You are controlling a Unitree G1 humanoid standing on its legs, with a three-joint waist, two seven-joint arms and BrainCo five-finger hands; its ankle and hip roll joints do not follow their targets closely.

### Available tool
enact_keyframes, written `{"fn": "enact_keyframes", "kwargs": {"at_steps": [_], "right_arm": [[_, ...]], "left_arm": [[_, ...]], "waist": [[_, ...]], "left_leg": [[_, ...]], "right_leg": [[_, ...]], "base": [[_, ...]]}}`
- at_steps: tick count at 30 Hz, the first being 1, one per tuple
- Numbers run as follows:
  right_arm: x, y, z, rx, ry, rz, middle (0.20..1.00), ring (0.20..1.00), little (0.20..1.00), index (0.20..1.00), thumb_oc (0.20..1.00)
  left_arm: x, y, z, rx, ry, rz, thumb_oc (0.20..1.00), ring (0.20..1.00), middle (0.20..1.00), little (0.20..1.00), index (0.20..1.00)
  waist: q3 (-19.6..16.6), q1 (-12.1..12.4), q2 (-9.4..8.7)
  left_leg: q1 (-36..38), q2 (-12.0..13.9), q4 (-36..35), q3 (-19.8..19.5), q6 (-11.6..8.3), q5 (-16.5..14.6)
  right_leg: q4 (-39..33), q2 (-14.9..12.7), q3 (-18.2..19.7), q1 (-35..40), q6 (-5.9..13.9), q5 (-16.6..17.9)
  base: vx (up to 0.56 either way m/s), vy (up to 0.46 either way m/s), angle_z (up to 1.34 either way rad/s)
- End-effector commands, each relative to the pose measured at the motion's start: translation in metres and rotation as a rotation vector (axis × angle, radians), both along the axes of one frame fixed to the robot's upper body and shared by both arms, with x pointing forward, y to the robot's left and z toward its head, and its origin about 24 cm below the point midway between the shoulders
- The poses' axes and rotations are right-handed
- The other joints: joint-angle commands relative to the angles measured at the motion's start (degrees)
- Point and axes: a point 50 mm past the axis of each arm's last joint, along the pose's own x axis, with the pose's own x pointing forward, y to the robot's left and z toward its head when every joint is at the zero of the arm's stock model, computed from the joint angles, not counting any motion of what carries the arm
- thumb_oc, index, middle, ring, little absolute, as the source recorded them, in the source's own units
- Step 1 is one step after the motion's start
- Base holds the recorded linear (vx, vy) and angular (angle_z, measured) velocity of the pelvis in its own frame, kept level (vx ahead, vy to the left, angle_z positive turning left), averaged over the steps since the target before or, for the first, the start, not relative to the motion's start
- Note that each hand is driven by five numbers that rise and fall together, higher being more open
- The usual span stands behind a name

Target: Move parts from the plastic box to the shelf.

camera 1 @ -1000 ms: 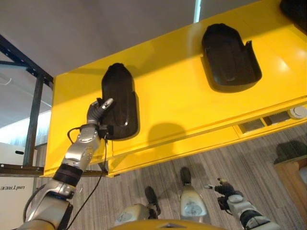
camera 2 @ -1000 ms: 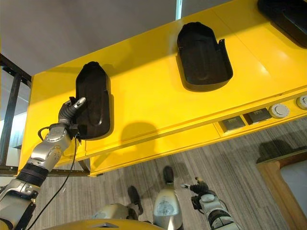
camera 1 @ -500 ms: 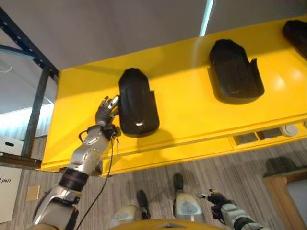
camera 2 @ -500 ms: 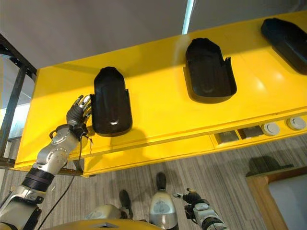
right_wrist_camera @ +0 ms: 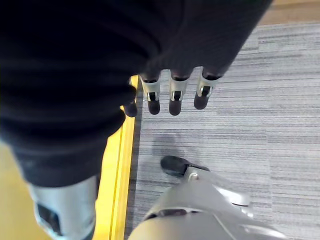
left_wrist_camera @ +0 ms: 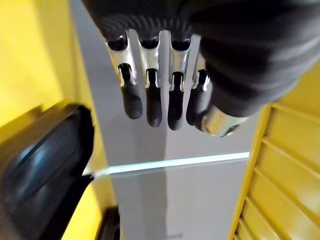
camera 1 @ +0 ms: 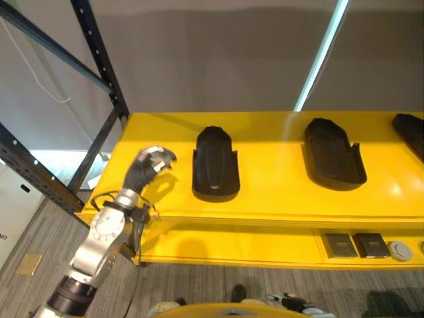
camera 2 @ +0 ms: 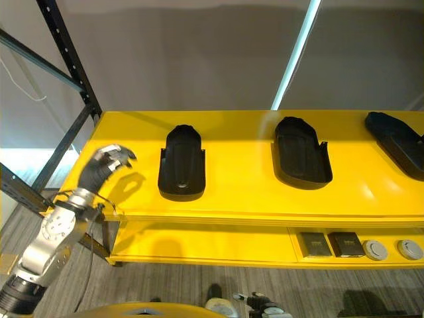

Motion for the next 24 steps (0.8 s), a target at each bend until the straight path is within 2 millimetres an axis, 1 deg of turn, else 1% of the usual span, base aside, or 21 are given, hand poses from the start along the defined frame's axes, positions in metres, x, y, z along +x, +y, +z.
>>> {"fn": "enact_keyframes", "kwargs": {"at_steps": [1,3,4,6,9,10,12,15,16,24], "right_arm": [[0.018,-0.006,0.004,-0.008,0.004,-0.005,1.000,1.000,1.000,1.000,1.000],[0.020,-0.007,0.005,-0.013,0.008,0.021,1.000,1.000,1.000,1.000,1.000],[0.023,-0.008,0.006,-0.017,0.006,0.043,1.000,1.000,1.000,1.000,1.000],[0.025,-0.009,0.007,-0.020,0.006,0.073,1.000,1.000,1.000,1.000,1.000],[0.024,-0.008,0.006,-0.025,0.016,0.103,1.000,1.000,1.000,1.000,1.000],[0.025,-0.009,0.007,-0.026,0.020,0.107,1.000,1.000,1.000,1.000,1.000],[0.023,-0.006,0.006,-0.023,0.022,0.106,1.000,1.000,1.000,1.000,1.000],[0.021,-0.006,0.005,-0.026,0.034,0.108,1.000,1.000,1.000,1.000,1.000],[0.020,-0.007,0.005,-0.027,0.039,0.100,1.000,1.000,1.000,1.000,1.000],[0.016,-0.005,0.003,-0.016,0.046,0.094,1.000,1.000,1.000,1.000,1.000]], "left_arm": [[-0.002,-0.032,0.023,-0.029,-0.170,-0.414,0.200,0.200,0.200,0.200,0.200],[-0.010,-0.042,0.018,-0.014,-0.160,-0.543,0.200,0.200,0.200,0.200,0.200],[-0.016,-0.049,0.020,0.019,-0.180,-0.630,0.200,0.200,0.200,0.200,0.200],[-0.019,-0.052,0.025,0.037,-0.176,-0.727,0.200,0.200,0.200,0.200,0.200],[-0.022,-0.055,0.025,-0.022,-0.070,-0.862,0.200,0.200,0.200,0.200,0.200],[-0.022,-0.056,0.023,-0.008,-0.041,-0.861,0.200,0.200,0.200,0.200,0.200],[-0.018,-0.054,0.013,0.017,0.036,-0.800,0.200,0.200,0.200,0.200,0.200],[-0.018,-0.053,0.004,-0.076,0.121,-0.777,0.200,0.200,0.200,0.200,0.200],[-0.017,-0.054,-0.004,-0.112,0.150,-0.761,0.200,0.200,0.200,0.200,0.200],[-0.013,-0.059,-0.020,-0.138,0.210,-0.711,0.200,0.200,0.200,0.200,0.200]], "waist": [[3.11,-1.15,0.28],[3.01,-1.23,0.61],[2.83,-1.55,1.12],[2.61,-2.01,1.66],[2.19,-2.31,2.05],[2.02,-2.43,2.10],[1.63,-2.70,2.00],[1.55,-2.80,2.00],[1.89,-2.88,1.96],[2.73,-3.62,1.88]], "left_leg": [[-1.87,0.63,-0.04,-0.53,0.06,-2.96],[-1.85,0.60,-0.04,-0.59,0.20,-3.05],[-1.90,0.57,-0.04,-0.30,0.24,-3.07],[-2.02,0.45,-0.04,-0.10,0.34,-3.07],[-2.15,0.31,-0.04,-0.02,0.31,-3.10],[-2.19,0.26,-0.04,-0.04,0.32,-3.10],[-2.18,0.12,-0.04,-0.10,0.54,-3.28],[-2.30,0.00,-0.04,0.08,0.74,-3.39],[-2.29,-0.14,-0.04,0.09,1.00,-3.54],[-2.50,-0.36,-0.04,0.45,1.25,-3.76]], "right_leg": [[0.16,0.43,-1.01,6.12,1.14,-9.40],[0.16,0.28,-1.25,6.08,1.32,-9.33],[0.16,0.14,-1.28,5.95,1.60,-9.27],[0.16,-0.18,-1.19,5.67,1.91,-9.11],[0.16,-0.47,-1.09,5.36,2.31,-8.86],[0.16,-0.55,-0.98,5.28,2.46,-8.77],[0.16,-0.60,-0.83,5.09,2.57,-8.66],[0.16,-0.69,-0.68,4.87,2.55,-8.57],[0.16,-0.63,-0.54,4.82,2.40,-8.49],[0.16,-0.66,-0.06,4.37,2.32,-8.27]], "base": [[-0.08,0.038,0.08],[-0.03,0.081,0.10],[-0.02,0.123,0.05],[-0.01,0.101,0.04],[0.01,0.054,0.02],[0.03,0.035,-0.01],[0.05,0.014,-0.01],[0.05,0.000,-0.01],[0.04,-0.007,-0.01],[0.05,-0.015,0.00]]}}
